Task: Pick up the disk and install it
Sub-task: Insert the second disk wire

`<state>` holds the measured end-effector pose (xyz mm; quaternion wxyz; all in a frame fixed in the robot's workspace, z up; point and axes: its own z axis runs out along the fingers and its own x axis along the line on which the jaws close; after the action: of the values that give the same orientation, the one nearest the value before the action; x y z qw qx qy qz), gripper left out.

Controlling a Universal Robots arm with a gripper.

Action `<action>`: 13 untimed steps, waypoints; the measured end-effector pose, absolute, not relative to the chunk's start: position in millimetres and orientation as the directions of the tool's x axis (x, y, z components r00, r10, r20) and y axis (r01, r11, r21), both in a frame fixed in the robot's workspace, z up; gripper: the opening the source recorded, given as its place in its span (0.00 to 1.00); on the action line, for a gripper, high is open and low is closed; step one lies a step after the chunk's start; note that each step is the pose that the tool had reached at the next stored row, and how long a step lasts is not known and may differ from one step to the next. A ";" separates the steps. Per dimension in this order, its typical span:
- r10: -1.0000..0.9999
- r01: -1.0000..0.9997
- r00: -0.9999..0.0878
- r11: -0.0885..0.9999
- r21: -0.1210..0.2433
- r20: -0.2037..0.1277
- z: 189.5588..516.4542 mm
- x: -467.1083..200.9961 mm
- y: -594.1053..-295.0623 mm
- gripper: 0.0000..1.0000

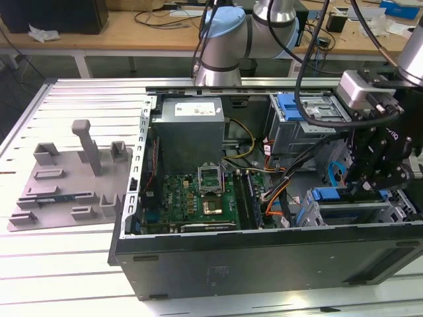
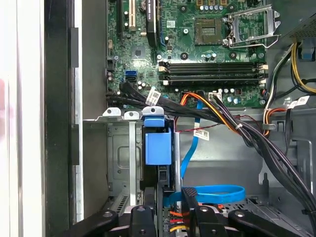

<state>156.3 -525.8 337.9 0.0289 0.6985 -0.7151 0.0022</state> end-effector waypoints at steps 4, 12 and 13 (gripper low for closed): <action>-0.999 -0.999 -0.023 0.024 0.037 0.044 352.3 156.3 -525.8 0.36; -0.999 -0.999 -0.022 0.024 0.037 0.046 387.4 156.0 -525.8 0.36; -0.999 -0.999 -0.022 0.024 0.037 0.048 389.0 155.1 -525.8 0.36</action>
<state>155.1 -525.8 389.0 0.0302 0.6987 -0.7148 0.0038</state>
